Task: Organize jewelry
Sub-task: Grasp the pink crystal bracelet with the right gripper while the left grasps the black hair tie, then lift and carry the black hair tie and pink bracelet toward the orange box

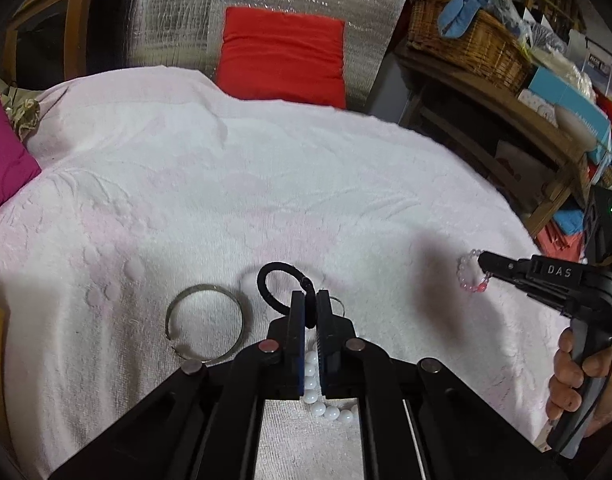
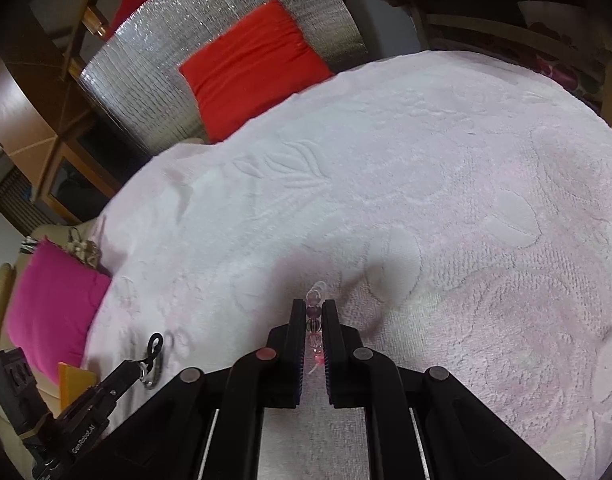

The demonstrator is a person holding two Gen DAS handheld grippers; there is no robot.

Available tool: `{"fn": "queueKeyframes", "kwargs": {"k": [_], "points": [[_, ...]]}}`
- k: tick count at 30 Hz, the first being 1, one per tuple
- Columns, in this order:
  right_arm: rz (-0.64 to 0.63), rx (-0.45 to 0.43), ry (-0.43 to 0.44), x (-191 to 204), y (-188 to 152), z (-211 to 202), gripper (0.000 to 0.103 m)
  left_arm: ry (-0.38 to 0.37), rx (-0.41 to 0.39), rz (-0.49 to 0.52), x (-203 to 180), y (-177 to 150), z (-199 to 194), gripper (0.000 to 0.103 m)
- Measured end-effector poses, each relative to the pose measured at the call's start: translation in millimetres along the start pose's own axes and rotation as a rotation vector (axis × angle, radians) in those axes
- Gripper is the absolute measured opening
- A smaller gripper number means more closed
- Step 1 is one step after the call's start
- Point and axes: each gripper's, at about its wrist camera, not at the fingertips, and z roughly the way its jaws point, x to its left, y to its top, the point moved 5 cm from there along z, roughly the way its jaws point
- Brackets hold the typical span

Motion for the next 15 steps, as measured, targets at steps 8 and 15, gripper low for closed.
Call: {"fn": "queueKeyframes", "kwargs": {"k": [8,15], "points": [[0.059,0.01,0.071,0,0,-1,0.009,0.045,-0.043,0.024,2,4,-16,0.005],[0.04,0.004,0.105,16,-4,-1,0.009,0.13,-0.043,0.018,20,2,-22,0.005]]}}
